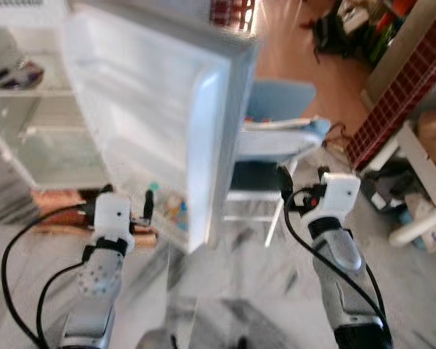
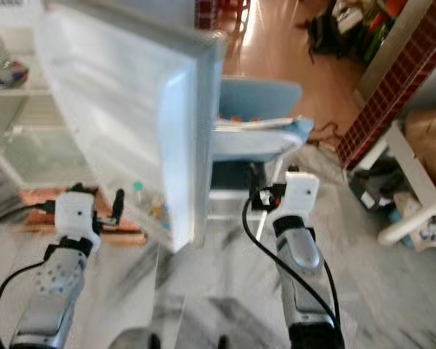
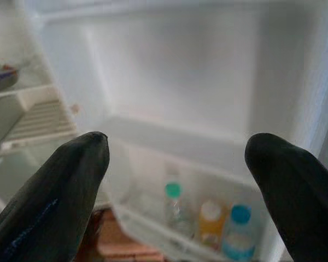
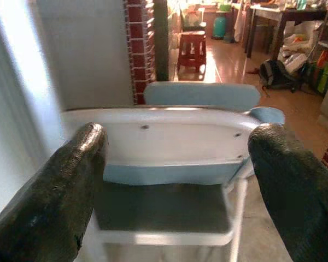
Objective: Restocking fridge
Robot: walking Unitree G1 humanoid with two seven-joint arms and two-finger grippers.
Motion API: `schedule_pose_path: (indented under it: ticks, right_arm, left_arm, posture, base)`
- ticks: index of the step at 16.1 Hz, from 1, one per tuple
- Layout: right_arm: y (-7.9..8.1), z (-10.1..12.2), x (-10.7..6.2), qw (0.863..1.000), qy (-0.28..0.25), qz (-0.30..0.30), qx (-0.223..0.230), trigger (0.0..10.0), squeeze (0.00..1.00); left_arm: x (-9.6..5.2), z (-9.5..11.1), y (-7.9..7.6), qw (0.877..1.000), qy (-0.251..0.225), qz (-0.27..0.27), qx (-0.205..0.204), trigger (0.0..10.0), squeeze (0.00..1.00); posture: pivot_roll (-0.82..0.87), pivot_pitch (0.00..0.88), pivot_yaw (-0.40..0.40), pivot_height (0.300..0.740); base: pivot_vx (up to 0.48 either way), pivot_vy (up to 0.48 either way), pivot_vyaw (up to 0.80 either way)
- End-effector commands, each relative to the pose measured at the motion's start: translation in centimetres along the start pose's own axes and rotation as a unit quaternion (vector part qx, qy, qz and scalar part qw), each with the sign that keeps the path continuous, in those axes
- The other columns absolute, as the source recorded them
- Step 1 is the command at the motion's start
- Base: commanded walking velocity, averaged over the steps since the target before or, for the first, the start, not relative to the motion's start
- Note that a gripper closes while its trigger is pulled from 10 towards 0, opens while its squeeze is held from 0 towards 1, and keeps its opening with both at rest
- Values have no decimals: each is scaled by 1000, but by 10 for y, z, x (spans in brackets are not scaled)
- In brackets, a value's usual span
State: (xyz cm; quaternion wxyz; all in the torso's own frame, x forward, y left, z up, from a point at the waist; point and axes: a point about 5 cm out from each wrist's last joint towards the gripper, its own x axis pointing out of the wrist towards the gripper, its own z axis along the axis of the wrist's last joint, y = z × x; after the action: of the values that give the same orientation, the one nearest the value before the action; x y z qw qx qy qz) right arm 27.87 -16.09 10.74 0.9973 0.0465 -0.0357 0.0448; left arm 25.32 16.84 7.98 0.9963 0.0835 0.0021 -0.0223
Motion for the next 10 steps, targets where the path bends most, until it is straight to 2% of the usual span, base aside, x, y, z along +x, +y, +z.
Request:
schedule_pose_path:
  ticks: [1,4,5,8,9,10]
  right_arm:
    - [-4,2,-3,1000,-6,5,-7,10000,0]
    - [-1,2,-1,1000,-5,11,2,10000,0]
    - [1,2,4,1000,-6,18,11,10000,0]
    - [5,10,21,999,-18,21,17,10000,0]
    - [4,12,28,1000,-18,16,16,10000,0]
    - [3,13,32,1000,-18,7,22,10000,0]
  left_arm:
    - [-1,-1,-7,1000,3,-6,-6,10000,0]
    - [-7,-11,-5,999,31,2,-7,10000,0]
    - [-8,-19,1,993,72,46,-82,10000,0]
    - [-8,-23,2,994,82,37,-69,10000,0]
    - [-10,-27,1,991,98,36,-82,10000,0]
    - [-14,-35,-2,989,125,25,-76,10000,0]
  posture:
    - [110,73,-51,740]
    - [115,74,-51,740]
    - [115,74,-51,740]
    - [128,79,-48,740]
    - [133,83,-47,740]
    - [140,90,-49,740]
  base:
    - [0,0,669]
    - [0,0,665]
    - [0,0,650]
    - [0,0,648]
    - [0,0,638]
    - [0,0,619]
